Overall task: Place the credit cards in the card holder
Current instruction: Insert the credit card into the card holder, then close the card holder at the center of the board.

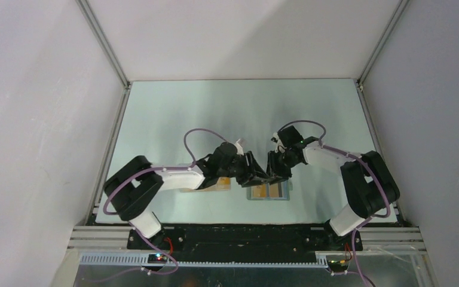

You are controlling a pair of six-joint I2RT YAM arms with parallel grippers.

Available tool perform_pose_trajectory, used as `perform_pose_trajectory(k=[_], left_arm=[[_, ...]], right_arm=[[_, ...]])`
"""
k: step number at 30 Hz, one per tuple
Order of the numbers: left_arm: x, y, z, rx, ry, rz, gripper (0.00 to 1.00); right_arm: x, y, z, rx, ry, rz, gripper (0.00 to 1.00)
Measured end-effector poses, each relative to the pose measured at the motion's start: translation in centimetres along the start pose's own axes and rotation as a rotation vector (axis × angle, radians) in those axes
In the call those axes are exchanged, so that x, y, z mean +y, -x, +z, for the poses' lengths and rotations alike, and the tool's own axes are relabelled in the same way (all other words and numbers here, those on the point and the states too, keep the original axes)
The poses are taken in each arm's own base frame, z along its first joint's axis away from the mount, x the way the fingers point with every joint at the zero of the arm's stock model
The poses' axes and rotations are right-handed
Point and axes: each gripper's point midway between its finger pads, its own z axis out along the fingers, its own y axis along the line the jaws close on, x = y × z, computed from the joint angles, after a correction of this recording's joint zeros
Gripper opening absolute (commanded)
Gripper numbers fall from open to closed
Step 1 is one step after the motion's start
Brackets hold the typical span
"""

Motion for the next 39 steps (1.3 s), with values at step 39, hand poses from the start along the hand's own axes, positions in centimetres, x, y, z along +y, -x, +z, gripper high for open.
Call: perform_pose_trajectory(k=[39], left_arm=[[9.2, 3.5, -1.5, -0.057, 0.510, -0.018, 0.63]], right_arm=[[-7.5, -0.9, -2.3, 0.007, -0.188, 0.189, 0.07]])
